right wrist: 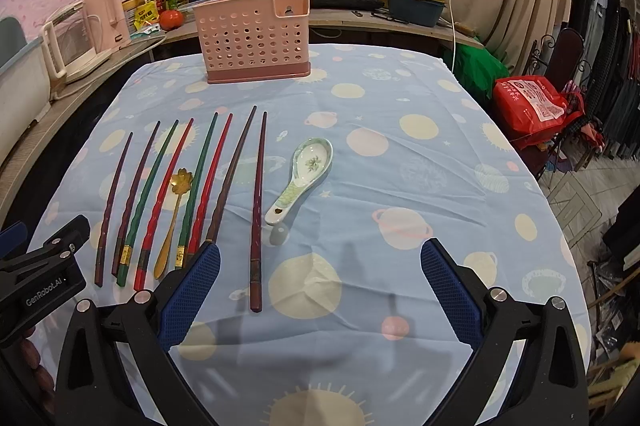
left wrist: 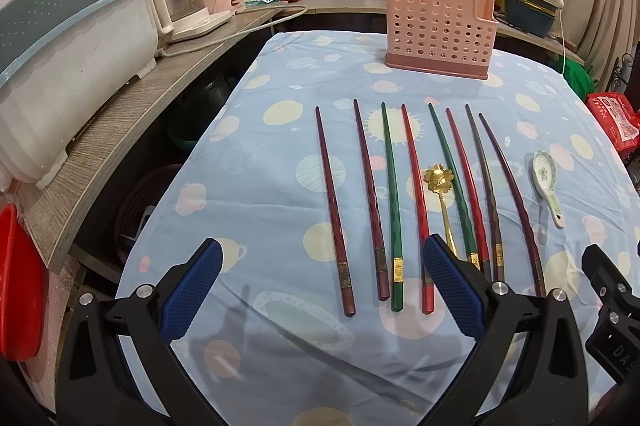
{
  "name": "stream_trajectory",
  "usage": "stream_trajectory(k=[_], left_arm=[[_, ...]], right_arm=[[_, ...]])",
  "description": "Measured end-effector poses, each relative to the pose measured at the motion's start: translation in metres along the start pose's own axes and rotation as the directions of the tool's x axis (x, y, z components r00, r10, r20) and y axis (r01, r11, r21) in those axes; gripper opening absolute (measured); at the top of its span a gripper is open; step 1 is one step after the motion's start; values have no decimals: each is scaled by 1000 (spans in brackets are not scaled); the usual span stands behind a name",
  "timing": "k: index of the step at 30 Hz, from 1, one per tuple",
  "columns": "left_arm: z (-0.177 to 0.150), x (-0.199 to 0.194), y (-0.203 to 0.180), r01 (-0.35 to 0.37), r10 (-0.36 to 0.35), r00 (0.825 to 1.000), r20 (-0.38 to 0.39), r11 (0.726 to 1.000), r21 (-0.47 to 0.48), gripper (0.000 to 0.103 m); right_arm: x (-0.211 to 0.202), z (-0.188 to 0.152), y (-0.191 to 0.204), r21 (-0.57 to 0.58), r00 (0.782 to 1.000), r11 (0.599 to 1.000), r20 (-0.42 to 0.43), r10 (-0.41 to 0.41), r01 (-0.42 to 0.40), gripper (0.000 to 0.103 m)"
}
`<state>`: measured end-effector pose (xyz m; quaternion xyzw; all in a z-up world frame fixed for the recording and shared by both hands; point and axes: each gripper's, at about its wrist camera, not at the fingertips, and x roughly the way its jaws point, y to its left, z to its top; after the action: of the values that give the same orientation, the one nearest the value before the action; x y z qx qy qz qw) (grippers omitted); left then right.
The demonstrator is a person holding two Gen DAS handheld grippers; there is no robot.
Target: Organize utensils
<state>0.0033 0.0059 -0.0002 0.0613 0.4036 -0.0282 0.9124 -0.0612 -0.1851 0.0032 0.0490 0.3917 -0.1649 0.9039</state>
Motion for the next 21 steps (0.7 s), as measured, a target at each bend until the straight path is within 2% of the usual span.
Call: stream_trajectory(k=[21], left_arm=[[3,6,2,-10,10,1000,-16,1000,-14,96]], right_arm=[[4,0,-3,13,1000,1000,-7,0,0,96]])
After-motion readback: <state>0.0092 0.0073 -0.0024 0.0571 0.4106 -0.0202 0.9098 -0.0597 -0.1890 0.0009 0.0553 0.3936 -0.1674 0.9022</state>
